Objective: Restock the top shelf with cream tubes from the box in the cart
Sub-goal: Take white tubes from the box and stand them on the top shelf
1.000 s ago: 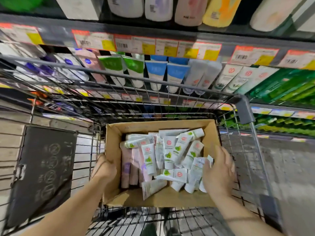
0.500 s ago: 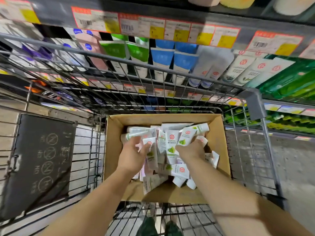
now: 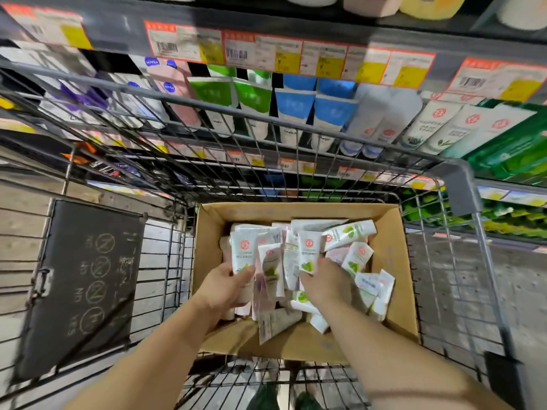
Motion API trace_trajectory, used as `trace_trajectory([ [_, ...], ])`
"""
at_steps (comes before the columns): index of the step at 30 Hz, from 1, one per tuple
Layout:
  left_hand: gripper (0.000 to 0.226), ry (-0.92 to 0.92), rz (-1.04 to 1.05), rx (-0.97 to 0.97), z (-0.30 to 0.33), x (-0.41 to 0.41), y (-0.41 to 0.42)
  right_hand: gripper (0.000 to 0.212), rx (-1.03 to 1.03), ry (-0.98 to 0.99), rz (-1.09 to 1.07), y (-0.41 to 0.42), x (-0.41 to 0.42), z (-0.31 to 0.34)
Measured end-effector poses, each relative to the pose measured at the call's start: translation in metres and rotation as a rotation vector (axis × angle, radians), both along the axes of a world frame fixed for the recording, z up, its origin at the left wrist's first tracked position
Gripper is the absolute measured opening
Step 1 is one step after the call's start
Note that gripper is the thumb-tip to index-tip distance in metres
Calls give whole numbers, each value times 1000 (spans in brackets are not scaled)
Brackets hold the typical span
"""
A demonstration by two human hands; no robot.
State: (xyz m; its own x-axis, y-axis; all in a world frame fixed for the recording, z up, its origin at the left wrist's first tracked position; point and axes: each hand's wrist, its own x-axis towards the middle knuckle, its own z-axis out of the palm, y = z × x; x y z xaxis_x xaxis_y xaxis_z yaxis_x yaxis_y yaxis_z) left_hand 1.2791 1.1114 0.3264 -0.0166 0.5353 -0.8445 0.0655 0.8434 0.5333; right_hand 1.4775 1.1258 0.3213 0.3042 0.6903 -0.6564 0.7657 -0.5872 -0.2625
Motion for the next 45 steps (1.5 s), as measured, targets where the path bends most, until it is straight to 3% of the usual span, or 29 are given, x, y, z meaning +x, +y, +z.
trace_trajectory([
  [5,45,61,-44,-36,-3,-9,-6,44,-16,-103,-128,6,-12,-18],
  [8,40,42,-26,-27,10,-3,-7,42,-4,-18,-207,2,-13,-6],
  [11,24,10,-16,14,38,9,-1,41,11,197,-270,-5,-9,15],
  [18,12,-103,-83,174,160,40,31,36,130,617,-262,16,24,141],
  [24,8,-170,-181,379,258,82,57,30,303,718,-257,25,75,261],
  [31,14,-224,-332,601,371,172,46,25,545,815,-311,-5,170,374],
  [34,28,-240,-375,707,413,228,25,33,628,842,-327,-28,231,419],
  [41,19,-344,-451,903,494,385,-53,29,890,762,-317,-135,392,496],
  [45,19,-448,-481,918,516,463,-79,32,1000,735,-340,-183,466,518],
])
